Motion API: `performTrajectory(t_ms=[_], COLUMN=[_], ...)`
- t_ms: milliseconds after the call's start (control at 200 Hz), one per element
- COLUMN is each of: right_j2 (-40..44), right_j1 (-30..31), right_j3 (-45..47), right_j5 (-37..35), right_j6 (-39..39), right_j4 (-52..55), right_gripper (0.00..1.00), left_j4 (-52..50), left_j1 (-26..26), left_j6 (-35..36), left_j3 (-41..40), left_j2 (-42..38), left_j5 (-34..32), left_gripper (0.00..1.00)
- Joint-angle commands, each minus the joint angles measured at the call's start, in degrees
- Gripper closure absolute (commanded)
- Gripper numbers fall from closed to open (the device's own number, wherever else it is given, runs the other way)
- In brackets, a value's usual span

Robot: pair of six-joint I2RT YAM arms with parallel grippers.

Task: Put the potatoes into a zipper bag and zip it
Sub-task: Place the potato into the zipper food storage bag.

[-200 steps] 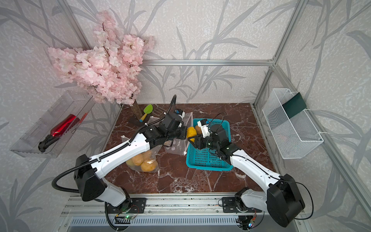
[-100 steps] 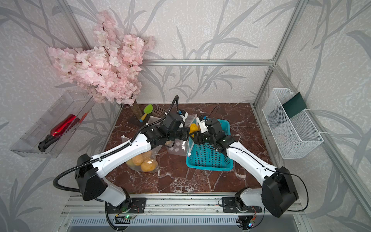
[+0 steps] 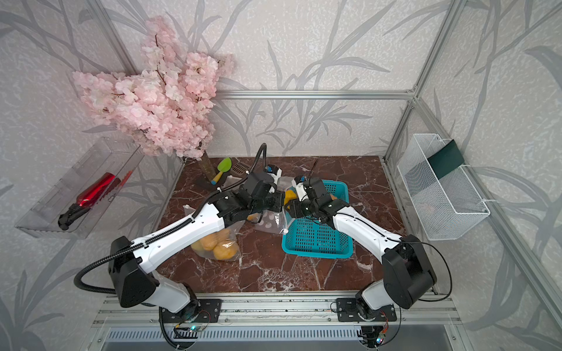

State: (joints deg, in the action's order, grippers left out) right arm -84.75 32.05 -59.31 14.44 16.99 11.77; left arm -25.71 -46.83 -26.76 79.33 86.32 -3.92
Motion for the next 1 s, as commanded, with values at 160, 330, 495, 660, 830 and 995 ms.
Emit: performTrajectory(t_ms=[160,330,495,660,830,995], right_j2=[0.1,1.0,6.6,13.1,18.7,19.2], right_j1=[0.4,0.3,0.3,0.3,0.1,-1.3], right_j3=[-0.7,0.8,5.2,9.4,13.8,15.7], right_j5=[3.6,8.4,11.7,9.1,2.7,-4.6], right_j6=[-1.8,-1.7,-0.5,0.1,1.4,1.9], right_j4=[-2.4,-5.3,-9.5,-10.8,-11.5,-9.6], right_gripper=[0.2,0.13,0.05,0.02,0.02,0.02], left_j4=[0.0,0.1,-0.1,-1.6,-3.4,-3.9], left_j1=[0.7,1.1,1.3,1.5,1.9,2.0], left_j6=[-1.5,-2.1,-2.2,-2.4,-2.6,-2.0], left_j3=[-1.5,-2.2,-2.2,-2.4,-3.0,-3.0], left_j2=[-2.9,-3.2,-3.2,-4.1,-6.0,-6.7], left_j5=[-5.5,-6.6,-7.1,-10.3,-12.7,-13.0], left_gripper=[1.0,1.0,1.0,1.0,1.0,1.0])
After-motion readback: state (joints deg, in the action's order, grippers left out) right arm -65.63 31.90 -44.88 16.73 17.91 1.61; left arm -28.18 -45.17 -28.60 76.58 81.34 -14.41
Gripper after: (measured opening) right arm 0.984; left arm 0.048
